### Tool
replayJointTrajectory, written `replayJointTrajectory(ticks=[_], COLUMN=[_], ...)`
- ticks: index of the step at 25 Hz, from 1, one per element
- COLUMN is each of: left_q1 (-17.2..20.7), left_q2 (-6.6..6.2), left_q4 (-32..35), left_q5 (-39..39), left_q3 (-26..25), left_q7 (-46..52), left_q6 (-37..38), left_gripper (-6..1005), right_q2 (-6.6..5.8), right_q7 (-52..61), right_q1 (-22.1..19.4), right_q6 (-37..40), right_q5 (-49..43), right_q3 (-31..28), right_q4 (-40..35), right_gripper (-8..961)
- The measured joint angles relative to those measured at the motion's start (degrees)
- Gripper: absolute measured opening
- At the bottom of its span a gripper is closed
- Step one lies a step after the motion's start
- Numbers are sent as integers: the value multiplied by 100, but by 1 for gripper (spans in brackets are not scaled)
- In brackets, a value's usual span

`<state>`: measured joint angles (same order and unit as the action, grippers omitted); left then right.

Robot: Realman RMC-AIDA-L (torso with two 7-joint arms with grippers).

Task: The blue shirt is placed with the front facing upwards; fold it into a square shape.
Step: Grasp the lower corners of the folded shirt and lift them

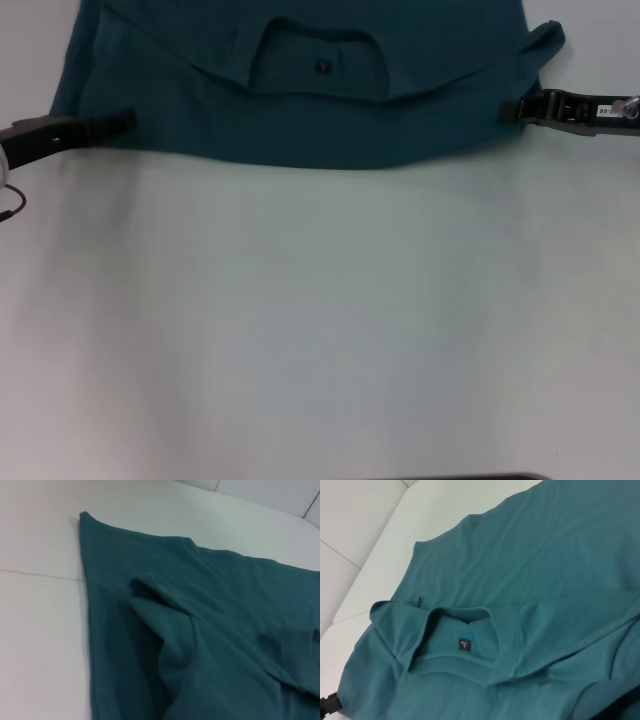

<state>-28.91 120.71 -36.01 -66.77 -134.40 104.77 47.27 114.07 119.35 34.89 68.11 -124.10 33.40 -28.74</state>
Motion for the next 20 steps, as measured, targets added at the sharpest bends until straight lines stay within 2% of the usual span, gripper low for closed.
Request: replayJointTrajectory(ticks=[11, 18, 20], left_q1=[24, 34, 35], left_q2=[22, 22, 22], left_q4=[-52, -18, -17], left_q5=[6, 136, 158], left_q3=[63, 47, 26], left_q7=[4, 82, 94], left_q6=[226, 5, -4], left_gripper=[889, 879, 679], right_q2=[4, 10, 10], right_q7=[0, -4, -4], right_q1=[-6, -18, -18], right_q6=[31, 41, 42], right_q5=[0, 9, 9], right_q3=[0, 0, 0], right_q4=[0, 0, 0], right_gripper=[41, 41, 41])
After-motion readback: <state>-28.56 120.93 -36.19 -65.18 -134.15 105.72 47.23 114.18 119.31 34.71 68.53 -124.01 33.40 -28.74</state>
